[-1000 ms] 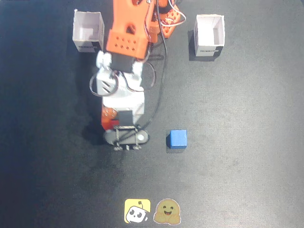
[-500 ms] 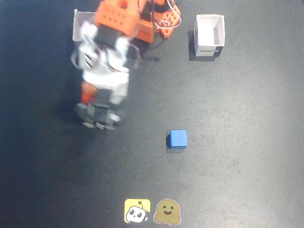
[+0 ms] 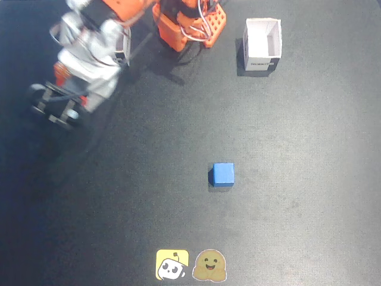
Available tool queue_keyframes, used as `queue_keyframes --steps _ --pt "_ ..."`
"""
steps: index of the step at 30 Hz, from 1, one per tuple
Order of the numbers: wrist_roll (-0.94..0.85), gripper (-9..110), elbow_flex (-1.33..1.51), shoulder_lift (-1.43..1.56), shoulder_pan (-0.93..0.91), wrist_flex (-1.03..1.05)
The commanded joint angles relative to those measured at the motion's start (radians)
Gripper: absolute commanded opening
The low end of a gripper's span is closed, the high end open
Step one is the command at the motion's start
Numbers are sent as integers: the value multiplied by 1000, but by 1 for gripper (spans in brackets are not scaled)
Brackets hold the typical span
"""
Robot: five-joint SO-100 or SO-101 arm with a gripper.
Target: Put the red cube in the right box and the blue cube in the left box.
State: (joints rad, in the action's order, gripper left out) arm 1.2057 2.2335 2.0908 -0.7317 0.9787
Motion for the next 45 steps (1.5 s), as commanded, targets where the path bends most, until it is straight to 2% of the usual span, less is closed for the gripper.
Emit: queue_keyframes --steps 1,10,26,45 --pt "0 14 -77 18 -52 23" --pt "77 14 -176 -25 -83 123" --pt "103 14 -181 149 -187 328" --pt "264 14 -41 328 -278 428"
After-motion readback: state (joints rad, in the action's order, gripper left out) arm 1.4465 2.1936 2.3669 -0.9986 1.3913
